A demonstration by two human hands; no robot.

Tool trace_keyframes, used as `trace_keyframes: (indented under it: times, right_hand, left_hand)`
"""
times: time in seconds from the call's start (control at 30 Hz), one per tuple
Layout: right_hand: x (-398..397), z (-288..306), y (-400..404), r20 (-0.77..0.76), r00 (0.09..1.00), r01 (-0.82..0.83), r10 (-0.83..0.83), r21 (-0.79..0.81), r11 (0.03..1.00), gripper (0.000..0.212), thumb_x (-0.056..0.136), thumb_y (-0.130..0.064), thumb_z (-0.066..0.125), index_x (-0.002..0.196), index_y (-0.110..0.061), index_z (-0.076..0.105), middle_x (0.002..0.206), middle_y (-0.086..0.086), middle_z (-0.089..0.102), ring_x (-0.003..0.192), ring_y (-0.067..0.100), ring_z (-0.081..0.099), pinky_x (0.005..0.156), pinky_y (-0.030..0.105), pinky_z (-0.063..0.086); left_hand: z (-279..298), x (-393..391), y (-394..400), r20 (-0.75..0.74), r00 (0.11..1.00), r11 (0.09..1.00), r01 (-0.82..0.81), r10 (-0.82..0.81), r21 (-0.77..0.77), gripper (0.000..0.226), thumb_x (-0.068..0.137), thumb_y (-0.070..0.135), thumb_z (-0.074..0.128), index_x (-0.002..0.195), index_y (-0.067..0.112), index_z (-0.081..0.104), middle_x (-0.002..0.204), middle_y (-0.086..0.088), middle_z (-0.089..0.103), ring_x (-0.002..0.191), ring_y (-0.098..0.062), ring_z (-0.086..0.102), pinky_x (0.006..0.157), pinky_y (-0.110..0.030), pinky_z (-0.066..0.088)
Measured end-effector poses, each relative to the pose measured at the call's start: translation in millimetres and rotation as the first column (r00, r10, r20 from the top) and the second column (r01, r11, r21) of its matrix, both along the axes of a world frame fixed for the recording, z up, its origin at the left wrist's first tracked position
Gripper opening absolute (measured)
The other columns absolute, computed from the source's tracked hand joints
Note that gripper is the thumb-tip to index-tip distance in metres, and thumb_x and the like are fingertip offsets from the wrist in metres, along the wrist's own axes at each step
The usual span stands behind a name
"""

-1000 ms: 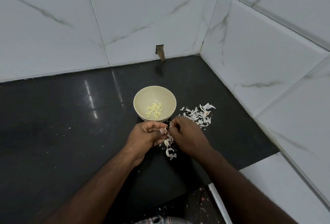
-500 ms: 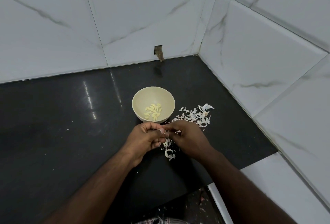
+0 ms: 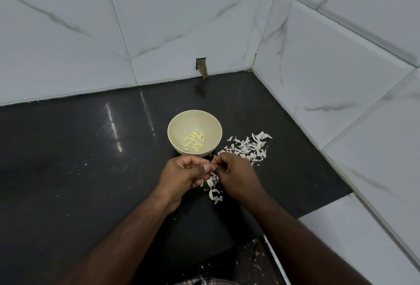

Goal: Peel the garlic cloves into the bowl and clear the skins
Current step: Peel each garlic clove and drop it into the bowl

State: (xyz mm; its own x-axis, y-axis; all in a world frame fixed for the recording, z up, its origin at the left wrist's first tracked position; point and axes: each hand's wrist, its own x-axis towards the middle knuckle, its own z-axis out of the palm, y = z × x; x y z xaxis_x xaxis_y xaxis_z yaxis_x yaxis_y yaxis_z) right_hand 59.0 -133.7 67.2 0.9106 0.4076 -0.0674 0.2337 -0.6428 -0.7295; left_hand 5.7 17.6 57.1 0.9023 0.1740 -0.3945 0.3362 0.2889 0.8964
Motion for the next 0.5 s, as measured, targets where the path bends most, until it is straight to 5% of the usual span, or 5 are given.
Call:
trace_keyframes:
  times: [0.17, 0.33, 0.5]
  right_hand:
    - [-8, -3, 4, 0.176, 0.984, -0.015, 0.027, -0.069, 0.998, 0.011, 0.092, -0.011, 0.061, 0.093, -0.018, 0.070, 0.091, -0.006, 0.068, 0.088, 0.011, 0.060, 0.079, 0.027, 0.046]
    - [-13, -6, 7, 0.295, 0.954, -0.025, 0.058, -0.114, 0.993, 0.012, 0.088, -0.006, 0.061, 0.093, -0.014, 0.070, 0.090, -0.003, 0.070, 0.090, 0.016, 0.061, 0.080, 0.031, 0.047]
    - [-9, -2, 7, 0.045, 0.997, 0.055, -0.056, 0.015, 0.998, 0.012, 0.092, -0.015, 0.064, 0.082, -0.021, 0.068, 0.077, -0.014, 0.065, 0.071, -0.002, 0.056, 0.064, 0.013, 0.039]
  left_hand:
    - [2, 2, -1, -0.092, 0.995, 0.996, -0.032, 0.024, -0.080, 0.008, 0.090, 0.004, 0.069, 0.095, -0.001, 0.072, 0.093, -0.014, 0.077, 0.066, -0.011, 0.067, 0.055, -0.017, 0.050]
    - [1, 3, -2, -0.112, 0.993, 0.997, -0.051, 0.045, -0.051, 0.008, 0.091, 0.006, 0.069, 0.094, -0.001, 0.072, 0.086, -0.013, 0.075, 0.063, -0.010, 0.065, 0.052, -0.016, 0.048]
    - [-3, 1, -6, 0.105, 0.993, 0.966, -0.070, 0.045, 0.250, 0.009, 0.092, -0.003, 0.065, 0.088, 0.000, 0.072, 0.081, -0.014, 0.076, 0.063, -0.009, 0.061, 0.062, -0.022, 0.049]
